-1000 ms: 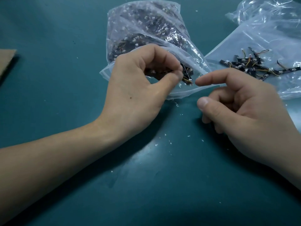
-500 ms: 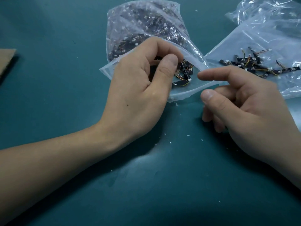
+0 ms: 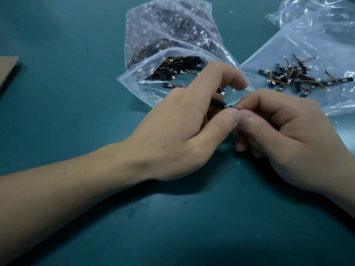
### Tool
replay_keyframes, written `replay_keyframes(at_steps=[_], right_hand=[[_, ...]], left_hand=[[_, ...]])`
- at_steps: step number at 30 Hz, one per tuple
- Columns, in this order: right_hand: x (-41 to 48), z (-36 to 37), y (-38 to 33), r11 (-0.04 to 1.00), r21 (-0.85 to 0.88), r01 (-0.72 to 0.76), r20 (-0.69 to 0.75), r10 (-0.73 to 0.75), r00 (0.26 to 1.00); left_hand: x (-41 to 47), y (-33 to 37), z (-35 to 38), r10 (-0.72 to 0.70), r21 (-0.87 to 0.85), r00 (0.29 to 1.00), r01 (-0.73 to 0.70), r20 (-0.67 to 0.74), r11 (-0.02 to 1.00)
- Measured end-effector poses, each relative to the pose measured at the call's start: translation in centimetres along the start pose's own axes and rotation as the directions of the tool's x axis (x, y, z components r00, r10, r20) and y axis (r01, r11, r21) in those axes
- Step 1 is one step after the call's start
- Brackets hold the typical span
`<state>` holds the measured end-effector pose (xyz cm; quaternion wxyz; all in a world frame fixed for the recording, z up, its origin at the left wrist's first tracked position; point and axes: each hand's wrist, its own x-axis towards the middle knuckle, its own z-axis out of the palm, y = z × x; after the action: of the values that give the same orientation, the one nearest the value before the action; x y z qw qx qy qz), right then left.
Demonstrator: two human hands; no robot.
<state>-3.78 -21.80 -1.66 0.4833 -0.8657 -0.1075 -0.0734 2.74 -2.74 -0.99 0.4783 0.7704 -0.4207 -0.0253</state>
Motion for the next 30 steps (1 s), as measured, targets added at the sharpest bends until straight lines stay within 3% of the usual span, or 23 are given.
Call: replay_keyframes(at_steps=[3,8,14,21,26,30], right_hand=[[0.14,-0.11,0.11,0.99,0.137,-0.042,-0.062,0.051,0.997],[0.16,-0.23,0.09,0.975,0.222,-0.03,-0.103,0.054,0.993],[0.04,-0.09,-0.03,0.99,0.133,-0.047,-0.044,0.053,0.998],[0.08,-0.11,-0.06,0.999,0.021,-0.029,-0.044,0.03,0.999],[-0.13,-0.18,0.19,0.988,0.15,-0.021,-0.042,0.028,0.999],[-0.12,-0.07,0.19,0.991,0.134,-0.014,-0.086,0.026,0.996]], left_hand=[[0.11,-0.14,-0.13,-0.042,-0.053,0.995,0.037,-0.095,0.998],[0.41,-0.2,0.11,-0.041,0.031,0.983,0.047,-0.181,0.998],[0.47,-0.34,0.21,-0.077,0.018,0.972,0.083,-0.224,0.996],[0.42,-0.1,0.07,-0.086,-0.1,0.993,0.078,-0.078,0.992],[0.42,-0.42,0.0,-0.166,-0.155,0.986,0.158,-0.035,0.975],[0.37,-0.36,0.03,-0.175,-0.148,0.985,0.173,0.0,0.974]])
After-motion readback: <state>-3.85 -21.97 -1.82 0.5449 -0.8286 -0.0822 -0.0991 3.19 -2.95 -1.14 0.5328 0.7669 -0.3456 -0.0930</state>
